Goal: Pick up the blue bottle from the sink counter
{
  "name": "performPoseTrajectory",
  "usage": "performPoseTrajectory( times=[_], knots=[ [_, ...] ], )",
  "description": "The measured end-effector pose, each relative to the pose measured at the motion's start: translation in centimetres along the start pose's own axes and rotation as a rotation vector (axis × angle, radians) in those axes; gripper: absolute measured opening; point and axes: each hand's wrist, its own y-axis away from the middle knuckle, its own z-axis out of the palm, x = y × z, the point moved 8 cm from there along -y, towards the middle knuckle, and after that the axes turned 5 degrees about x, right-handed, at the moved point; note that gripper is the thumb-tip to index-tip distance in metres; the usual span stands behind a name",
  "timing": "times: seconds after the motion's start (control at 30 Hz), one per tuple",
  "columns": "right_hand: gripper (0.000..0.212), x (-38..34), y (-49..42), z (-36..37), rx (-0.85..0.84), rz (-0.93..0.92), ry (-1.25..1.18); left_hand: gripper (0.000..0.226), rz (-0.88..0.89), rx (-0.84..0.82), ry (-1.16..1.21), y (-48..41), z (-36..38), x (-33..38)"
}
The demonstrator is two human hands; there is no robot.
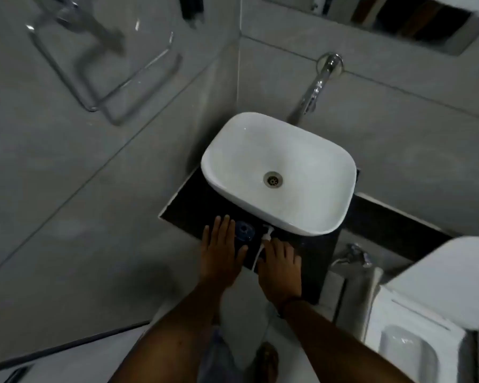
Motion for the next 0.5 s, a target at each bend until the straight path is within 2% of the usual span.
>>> performPoseTrajectory(
  times=[0.13, 0.23, 0.37, 0.5],
  knots=[
    [0.041, 2.2, -1.4, 1.8, -0.064, 0.392, -0.274, 0.088, -0.038, -0.016, 0.096, -1.6, 1.2, -1.2],
    [0.048, 2.7, -3.2, 2.7, -0.050, 0.671, -0.533, 0.088, -0.033, -0.039, 0.154, -2.5, 2.3, -1.4],
    [0.047, 2.4, -5.0, 3.6, -0.033, 0.796, -0.575, 0.085, -0.022, -0.059, 0.188, -2.8, 3.0, -2.0],
    [0.032, 2.4, -5.9, 4.6, -0.039, 0.831, -0.580, 0.087, -0.009, -0.056, 0.231, -3.0, 3.2, -2.1]
  ],
)
